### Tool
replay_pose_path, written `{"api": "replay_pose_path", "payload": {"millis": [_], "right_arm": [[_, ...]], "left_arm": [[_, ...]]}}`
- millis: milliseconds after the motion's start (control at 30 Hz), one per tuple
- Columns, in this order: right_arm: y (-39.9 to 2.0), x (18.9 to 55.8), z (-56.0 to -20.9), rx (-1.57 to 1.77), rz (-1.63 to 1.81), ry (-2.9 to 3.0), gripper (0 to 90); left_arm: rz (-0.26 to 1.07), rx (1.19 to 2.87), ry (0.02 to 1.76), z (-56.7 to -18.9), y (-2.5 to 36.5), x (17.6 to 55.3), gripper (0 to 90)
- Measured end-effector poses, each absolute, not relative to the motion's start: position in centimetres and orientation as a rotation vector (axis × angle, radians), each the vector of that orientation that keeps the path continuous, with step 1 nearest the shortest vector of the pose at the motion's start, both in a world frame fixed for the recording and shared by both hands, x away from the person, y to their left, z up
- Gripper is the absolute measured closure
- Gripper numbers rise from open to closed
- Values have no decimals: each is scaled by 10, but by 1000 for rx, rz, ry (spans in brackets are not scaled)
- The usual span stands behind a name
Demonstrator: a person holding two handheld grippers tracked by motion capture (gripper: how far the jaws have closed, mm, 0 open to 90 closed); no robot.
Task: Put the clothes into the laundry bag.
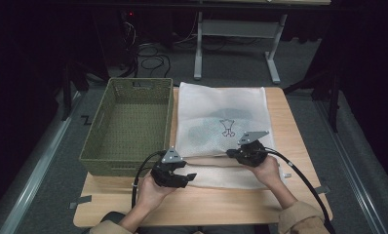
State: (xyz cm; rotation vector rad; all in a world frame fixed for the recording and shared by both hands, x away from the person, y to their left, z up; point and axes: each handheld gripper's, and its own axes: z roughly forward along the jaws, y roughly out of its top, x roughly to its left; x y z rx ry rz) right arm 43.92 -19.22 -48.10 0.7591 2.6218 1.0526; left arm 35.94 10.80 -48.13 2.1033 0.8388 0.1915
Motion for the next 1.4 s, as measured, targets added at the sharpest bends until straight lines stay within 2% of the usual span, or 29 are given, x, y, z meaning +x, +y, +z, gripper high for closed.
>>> {"api": "replay_pose_path", "payload": {"millis": [1400], "right_arm": [[-182, 445, -515, 789, 946, 2655, 847]], "left_arm": [[204, 2086, 854, -486, 108, 361, 417]]}}
